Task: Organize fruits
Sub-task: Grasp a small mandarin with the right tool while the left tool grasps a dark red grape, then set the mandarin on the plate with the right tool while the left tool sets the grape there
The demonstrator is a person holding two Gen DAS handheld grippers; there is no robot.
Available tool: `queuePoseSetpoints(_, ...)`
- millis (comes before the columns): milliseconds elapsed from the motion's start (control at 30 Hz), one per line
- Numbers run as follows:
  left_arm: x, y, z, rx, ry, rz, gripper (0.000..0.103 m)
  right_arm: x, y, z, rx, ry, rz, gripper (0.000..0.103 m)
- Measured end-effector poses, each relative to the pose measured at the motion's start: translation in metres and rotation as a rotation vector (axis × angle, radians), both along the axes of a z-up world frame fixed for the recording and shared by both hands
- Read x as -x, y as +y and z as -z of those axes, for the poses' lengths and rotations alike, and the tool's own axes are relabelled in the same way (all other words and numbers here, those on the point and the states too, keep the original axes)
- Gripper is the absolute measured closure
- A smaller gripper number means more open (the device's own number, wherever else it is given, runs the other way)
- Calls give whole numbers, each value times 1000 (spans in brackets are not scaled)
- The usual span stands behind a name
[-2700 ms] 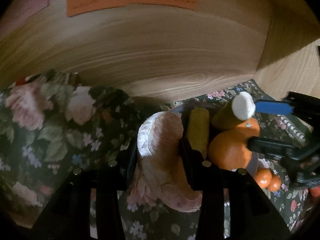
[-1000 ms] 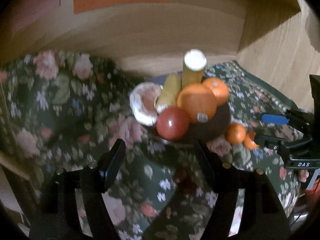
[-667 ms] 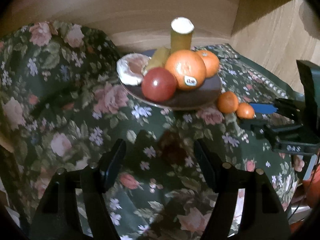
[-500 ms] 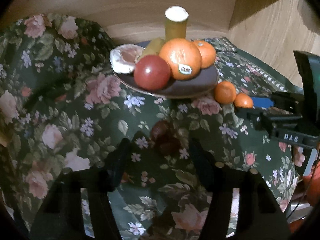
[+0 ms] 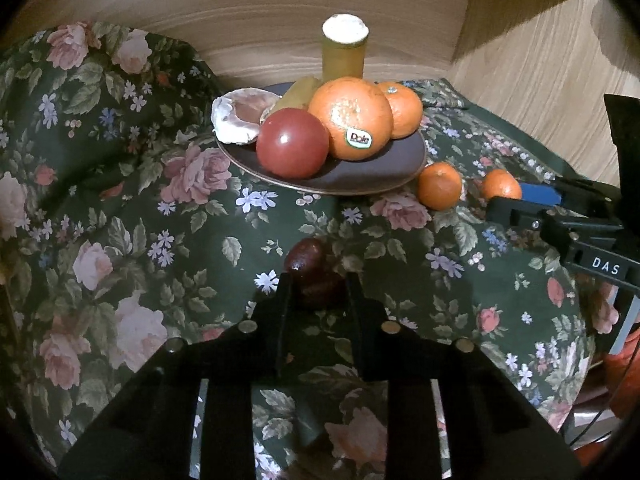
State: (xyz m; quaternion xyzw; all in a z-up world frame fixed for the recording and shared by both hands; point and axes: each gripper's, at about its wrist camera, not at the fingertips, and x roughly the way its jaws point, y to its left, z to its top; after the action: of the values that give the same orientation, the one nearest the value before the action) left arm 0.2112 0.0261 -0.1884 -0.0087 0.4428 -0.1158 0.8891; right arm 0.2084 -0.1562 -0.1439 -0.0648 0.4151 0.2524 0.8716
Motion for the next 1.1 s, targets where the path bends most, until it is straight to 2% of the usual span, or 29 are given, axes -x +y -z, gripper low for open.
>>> queuePoseSetpoints(233, -1, 6, -28, -7, -69, -1, 78, -6, 1, -17, -7, -49, 1, 71)
queuePoseSetpoints(667, -40, 12, -70, -12, -173, -17, 78, -32, 14, -35, -13, -101, -13, 71)
queuePoseSetpoints(933, -72, 12, -68, -27, -171, -26, 78, -59, 27, -21, 20, -58, -45, 71)
queuePoseSetpoints(1100, -96, 17, -52, -17, -122, -31, 78, -73, 37, -4, 45, -2, -69, 71)
